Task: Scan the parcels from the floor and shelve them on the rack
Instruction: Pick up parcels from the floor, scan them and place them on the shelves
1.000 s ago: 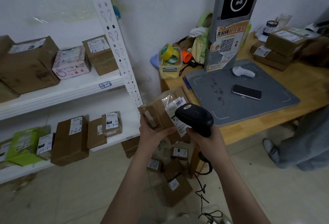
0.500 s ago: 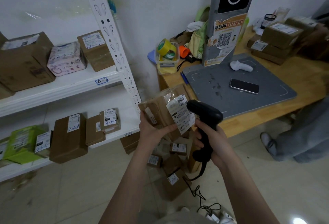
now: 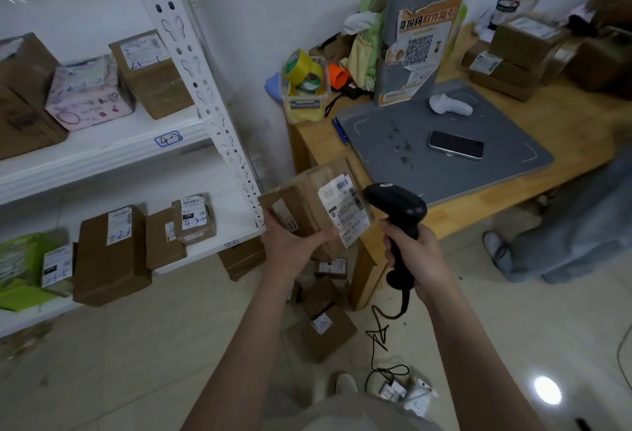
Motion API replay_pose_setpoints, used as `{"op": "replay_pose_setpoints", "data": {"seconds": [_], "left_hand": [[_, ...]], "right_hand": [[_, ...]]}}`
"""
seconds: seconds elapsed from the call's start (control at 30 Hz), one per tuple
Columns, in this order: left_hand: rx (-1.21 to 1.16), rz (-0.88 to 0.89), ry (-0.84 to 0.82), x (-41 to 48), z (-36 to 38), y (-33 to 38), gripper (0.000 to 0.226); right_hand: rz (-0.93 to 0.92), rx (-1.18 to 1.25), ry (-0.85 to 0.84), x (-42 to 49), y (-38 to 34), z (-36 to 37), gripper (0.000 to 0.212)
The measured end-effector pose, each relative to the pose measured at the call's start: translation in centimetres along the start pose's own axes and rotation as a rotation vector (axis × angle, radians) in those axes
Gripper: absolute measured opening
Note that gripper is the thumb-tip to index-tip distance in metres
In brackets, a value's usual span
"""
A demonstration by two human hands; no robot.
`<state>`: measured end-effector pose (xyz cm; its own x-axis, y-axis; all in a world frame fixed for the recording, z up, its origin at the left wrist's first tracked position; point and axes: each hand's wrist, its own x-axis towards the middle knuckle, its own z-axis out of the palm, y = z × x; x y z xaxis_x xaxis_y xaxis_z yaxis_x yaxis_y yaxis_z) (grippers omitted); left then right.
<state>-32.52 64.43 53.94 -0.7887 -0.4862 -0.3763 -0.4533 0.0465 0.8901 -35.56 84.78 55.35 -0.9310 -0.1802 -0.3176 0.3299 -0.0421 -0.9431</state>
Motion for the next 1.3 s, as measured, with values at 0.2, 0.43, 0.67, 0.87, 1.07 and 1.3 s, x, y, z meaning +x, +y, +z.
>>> {"op": "replay_pose_setpoints", "data": {"seconds": [0.2,0.43,0.67,0.87,1.07,1.3], "left_hand": [[-0.121,-0.089,0.069,0.8,-0.8,-1.2,0.163],[-0.254,-0.102,0.125,1.4,-2.4,-0.9,0.155],[-0.339,-0.138,0.153,1.1,-3.0,-0.3,0.131],[-0.352,-0.159,0.161,1.3,-3.4,-0.8,0.127],[-0.386,-0.173,0.172,1.2,-3.3,-1.6,0.11],[-0.422,-0.174,0.178,0.9,-3.7,-1.8,0.114]], "right_hand": [[0.144,-0.174,0.231,6.3,4.7,-1.9,0.032],[0.132,-0.52,0.205,11.7,6.3,-1.4,0.036],[0.157,-0.717,0.158,15.7,7.2,-0.5,0.042],[0.246,-0.822,0.12,17.0,8.5,-0.7,0.031],[0.217,-0.831,0.152,16.9,8.9,-0.7,0.034],[0.177,-0.876,0.373,14.9,9.0,0.8,0.055]]}}
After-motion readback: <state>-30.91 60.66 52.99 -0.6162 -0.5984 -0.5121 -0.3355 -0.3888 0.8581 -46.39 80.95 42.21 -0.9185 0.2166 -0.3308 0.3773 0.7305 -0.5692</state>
